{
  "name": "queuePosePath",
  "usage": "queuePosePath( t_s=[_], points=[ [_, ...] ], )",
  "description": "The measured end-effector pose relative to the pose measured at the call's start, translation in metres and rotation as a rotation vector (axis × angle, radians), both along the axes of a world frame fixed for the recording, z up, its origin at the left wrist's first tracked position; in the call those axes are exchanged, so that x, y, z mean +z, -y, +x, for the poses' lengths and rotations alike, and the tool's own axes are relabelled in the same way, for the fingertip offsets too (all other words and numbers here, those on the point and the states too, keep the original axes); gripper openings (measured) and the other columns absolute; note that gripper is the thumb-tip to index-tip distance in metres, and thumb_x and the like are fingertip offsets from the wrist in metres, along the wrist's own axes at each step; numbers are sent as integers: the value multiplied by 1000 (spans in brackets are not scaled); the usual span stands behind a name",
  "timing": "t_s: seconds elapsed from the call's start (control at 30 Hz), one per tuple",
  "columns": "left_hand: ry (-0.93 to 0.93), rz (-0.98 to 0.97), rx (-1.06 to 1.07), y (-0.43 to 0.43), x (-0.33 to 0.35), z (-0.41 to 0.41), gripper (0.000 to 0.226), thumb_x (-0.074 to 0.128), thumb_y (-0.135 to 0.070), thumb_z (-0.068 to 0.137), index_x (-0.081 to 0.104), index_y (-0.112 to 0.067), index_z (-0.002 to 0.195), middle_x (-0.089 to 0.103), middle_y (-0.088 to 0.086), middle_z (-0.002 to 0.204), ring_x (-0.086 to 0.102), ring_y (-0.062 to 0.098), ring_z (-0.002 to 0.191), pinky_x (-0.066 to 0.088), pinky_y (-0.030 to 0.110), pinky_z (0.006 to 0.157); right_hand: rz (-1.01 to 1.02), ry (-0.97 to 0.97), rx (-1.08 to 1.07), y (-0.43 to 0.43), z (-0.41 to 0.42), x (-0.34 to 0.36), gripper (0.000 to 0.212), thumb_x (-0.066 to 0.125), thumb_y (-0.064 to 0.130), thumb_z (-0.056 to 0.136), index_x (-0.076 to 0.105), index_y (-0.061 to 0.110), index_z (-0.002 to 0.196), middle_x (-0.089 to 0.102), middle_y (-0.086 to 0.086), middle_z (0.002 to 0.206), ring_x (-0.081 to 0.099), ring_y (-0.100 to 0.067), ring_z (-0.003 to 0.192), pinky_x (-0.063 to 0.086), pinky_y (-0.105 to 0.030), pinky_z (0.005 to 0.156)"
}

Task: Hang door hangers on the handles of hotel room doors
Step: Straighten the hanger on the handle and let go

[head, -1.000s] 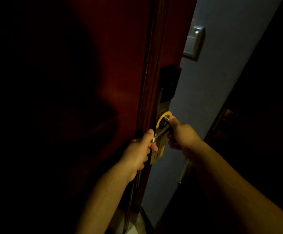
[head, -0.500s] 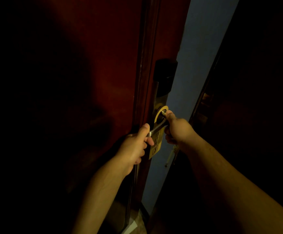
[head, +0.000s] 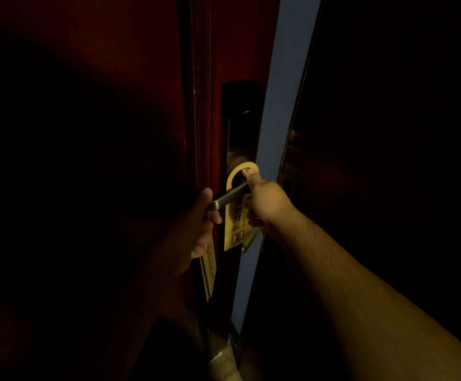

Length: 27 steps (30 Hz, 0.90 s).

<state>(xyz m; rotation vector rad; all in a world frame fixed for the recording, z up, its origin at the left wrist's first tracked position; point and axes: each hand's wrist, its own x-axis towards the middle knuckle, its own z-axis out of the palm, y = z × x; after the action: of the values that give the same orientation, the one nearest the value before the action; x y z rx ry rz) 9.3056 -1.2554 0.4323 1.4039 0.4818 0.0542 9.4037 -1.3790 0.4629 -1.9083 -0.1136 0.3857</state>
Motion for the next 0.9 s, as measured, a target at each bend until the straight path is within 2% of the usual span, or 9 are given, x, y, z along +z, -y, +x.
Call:
queuePosePath(
  t_s=[0.03,0.17,0.27,0.33,0.47,0.57,0.7,0.83,0.9],
  points=[
    [10,8,14,5,-1,-1,54,46,-63,90,60,-16,67,39,-8,48,31,5,39,21,16,36,-17,8,-3,3,0,0,56,31,61,97,60,14,100,57,-4,80,56,-20,71,49,-34,66],
    [26,-22,-63,6,2,-4,54,42,-61,93,58,-13,73,38,-9,46,32,4,35,23,15,33,-5,15,-24,6,-7,4,54,30,61,98,58,15,89,51,-4,75,50,-19,66,45,-36,66],
    [-20,36,-142,3,7,-6,58,35,-64,94,59,-12,81,36,-10,47,30,3,35,21,15,33,6,1,-60,7,-14,5,54,31,60,98,59,15,94,52,-4,76,51,-20,69,47,-35,67],
    [-24,97,-143,2,7,-10,60,37,-69,92,61,-14,86,34,-11,50,26,4,40,18,18,36,-2,4,-74,6,-18,6,55,31,60,98,59,14,96,51,-4,74,51,-21,68,47,-36,67],
    [0,67,-149,2,8,-18,59,41,-69,90,66,-16,91,35,-10,53,24,5,43,16,19,38,22,-16,-93,7,-25,8,55,32,61,98,59,14,91,46,0,63,46,-19,61,47,-37,69],
    [10,65,-172,1,8,-21,59,41,-69,91,67,-15,93,34,-9,54,24,6,44,18,18,36,36,-39,-113,8,-32,10,54,33,61,98,59,14,94,42,0,64,43,-17,59,49,-37,73],
    [4,44,-193,3,8,-26,60,42,-69,90,67,-15,93,34,-9,54,24,6,45,18,19,37,20,-32,-137,11,-41,13,50,33,61,98,59,18,94,46,-3,72,50,-24,73,51,-49,90],
    [-4,39,-221,5,8,-28,58,43,-69,90,67,-16,92,34,-9,54,24,6,44,18,20,38,7,-11,-140,15,-48,15,46,30,55,101,55,19,90,47,-3,76,51,-25,78,51,-49,90],
    [-8,44,-235,5,8,-29,59,42,-69,90,67,-16,92,34,-9,54,24,6,44,18,20,38,0,-2,-152,16,-50,14,48,29,56,101,57,16,102,51,-5,82,55,-25,82,53,-48,89]
  ],
)
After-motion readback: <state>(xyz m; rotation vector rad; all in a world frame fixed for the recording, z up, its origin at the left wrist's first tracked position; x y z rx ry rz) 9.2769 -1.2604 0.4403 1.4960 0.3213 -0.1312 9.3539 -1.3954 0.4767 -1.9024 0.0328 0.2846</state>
